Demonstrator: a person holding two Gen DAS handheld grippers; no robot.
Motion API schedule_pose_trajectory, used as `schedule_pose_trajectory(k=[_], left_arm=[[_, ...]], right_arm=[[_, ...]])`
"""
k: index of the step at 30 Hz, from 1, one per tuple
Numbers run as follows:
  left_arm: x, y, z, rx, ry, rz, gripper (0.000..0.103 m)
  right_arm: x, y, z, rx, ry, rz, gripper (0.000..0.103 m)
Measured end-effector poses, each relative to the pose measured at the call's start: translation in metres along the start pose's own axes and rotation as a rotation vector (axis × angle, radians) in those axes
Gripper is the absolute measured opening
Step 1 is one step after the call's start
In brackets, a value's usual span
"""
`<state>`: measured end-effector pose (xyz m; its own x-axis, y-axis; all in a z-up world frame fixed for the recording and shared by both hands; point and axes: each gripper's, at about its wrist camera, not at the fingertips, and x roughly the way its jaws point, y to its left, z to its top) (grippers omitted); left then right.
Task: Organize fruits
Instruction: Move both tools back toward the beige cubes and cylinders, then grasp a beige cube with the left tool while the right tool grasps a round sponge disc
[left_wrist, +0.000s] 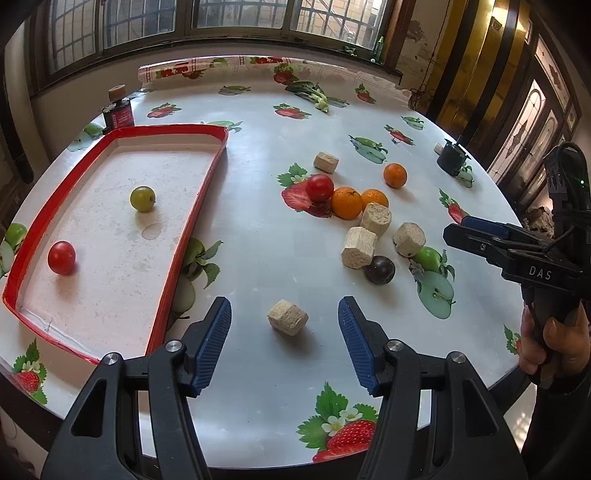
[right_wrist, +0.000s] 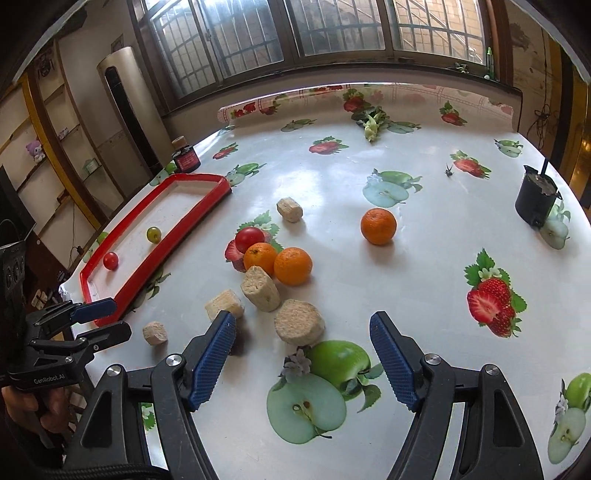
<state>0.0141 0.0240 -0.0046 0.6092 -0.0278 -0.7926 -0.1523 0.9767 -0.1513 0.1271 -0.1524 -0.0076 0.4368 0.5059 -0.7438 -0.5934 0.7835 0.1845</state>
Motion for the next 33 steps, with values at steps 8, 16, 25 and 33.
schedule_pose_trajectory(k=[8,16,25,33], left_arm=[[0.004,-0.006,-0.005,0.016,0.014,0.000,0.059],[0.017,-0.006,-0.009,0.024,0.039,0.003,0.059],[0.039,-0.009,-0.008,0.046,0.062,-0.001,0.052],[0.041,-0.005,-0.008,0.054,0.042,-0.007,0.028]], right_arm=[[-0.002,-0.002,-0.015,-0.027,0.000,-0.016,0.077],[0.011,0.011,-0.019,-0.091,0.028,-0.033,0.075],[0.024,0.002,-0.022,-0.100,0.071,-0.069,0.061],[0.038,0.010,-0.009,-0.126,0.070,-0.043,0.060]])
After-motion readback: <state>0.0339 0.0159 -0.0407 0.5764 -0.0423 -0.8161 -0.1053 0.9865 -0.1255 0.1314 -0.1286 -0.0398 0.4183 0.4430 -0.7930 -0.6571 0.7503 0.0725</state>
